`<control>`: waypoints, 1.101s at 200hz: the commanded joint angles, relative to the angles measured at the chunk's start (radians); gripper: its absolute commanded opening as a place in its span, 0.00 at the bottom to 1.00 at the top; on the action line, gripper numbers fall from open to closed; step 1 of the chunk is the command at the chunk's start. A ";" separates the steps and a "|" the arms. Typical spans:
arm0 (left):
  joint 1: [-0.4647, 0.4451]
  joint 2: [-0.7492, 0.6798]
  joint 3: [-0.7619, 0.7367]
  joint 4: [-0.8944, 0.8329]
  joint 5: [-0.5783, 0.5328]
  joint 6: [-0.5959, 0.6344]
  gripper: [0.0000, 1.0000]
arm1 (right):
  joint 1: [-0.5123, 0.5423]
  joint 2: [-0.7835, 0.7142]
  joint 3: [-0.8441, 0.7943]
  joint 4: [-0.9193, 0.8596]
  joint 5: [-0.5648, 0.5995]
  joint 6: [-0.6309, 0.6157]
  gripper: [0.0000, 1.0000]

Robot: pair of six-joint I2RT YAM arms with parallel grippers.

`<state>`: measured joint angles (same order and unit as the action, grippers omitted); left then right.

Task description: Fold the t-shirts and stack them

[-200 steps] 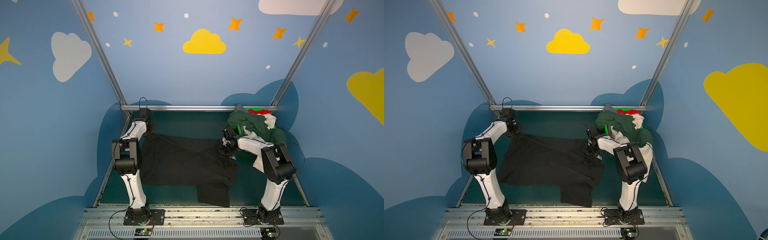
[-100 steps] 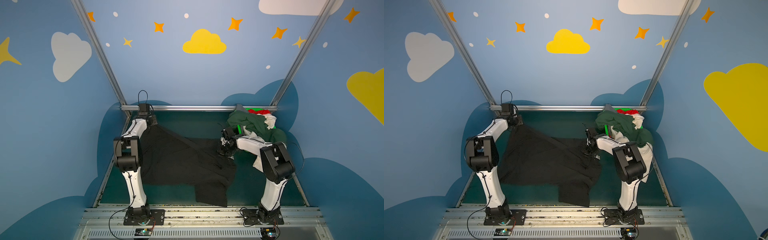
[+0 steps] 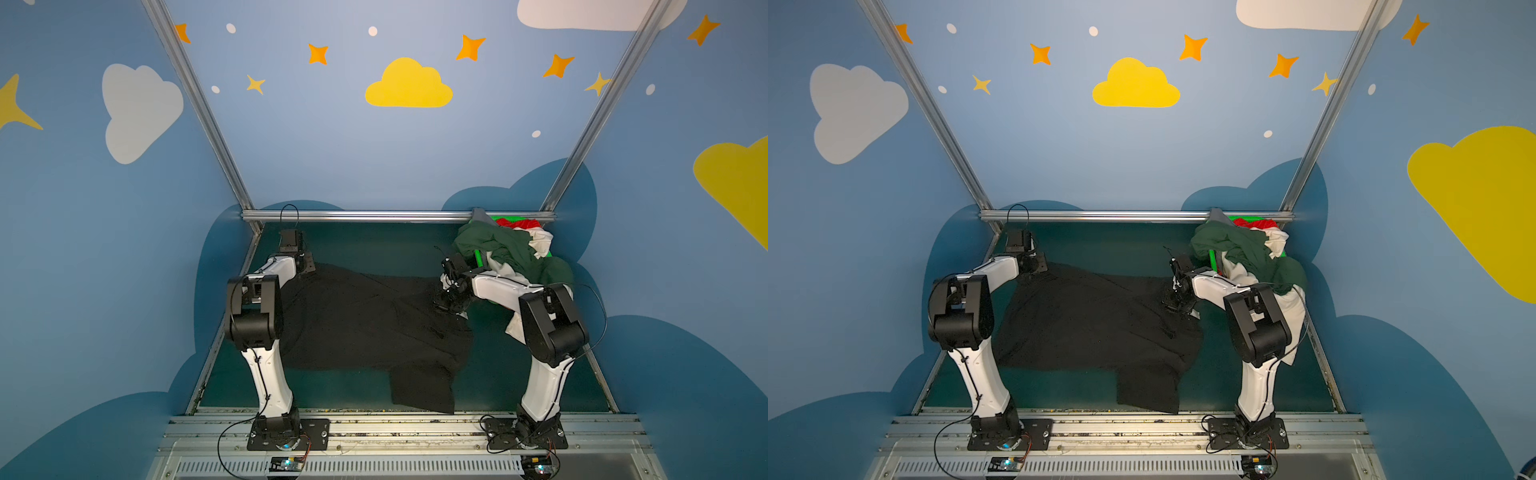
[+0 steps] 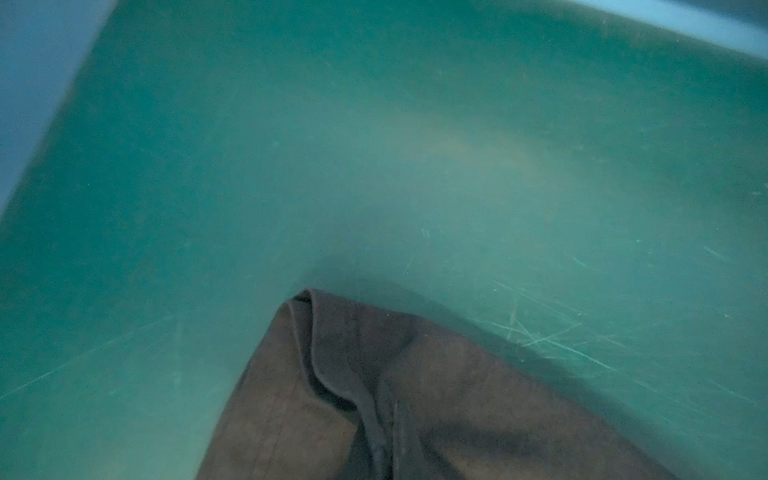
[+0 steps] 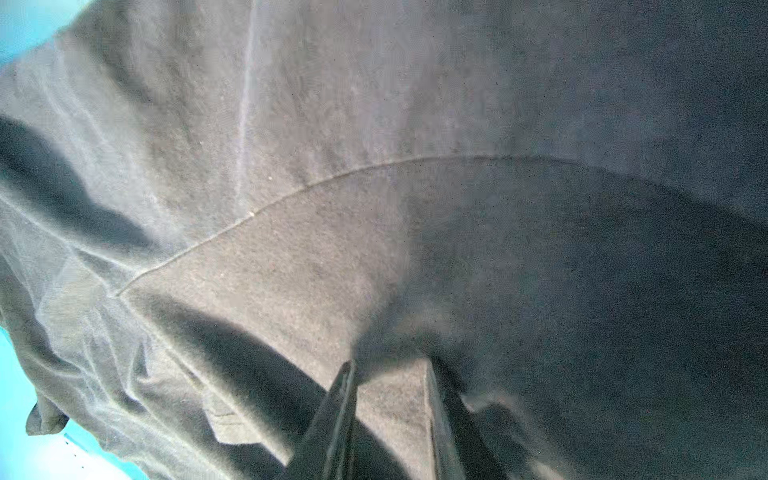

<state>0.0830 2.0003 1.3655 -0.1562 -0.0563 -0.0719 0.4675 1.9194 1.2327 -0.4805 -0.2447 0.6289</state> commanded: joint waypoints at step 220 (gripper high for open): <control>-0.085 -0.402 -0.387 -0.042 -0.508 -0.427 0.19 | 0.001 0.090 0.100 -0.138 0.037 -0.048 0.29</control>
<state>0.0013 1.6501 0.9913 -0.0818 -0.4152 -0.3550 0.4690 1.9705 1.3228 -0.5777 -0.2436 0.5983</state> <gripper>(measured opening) 0.200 0.294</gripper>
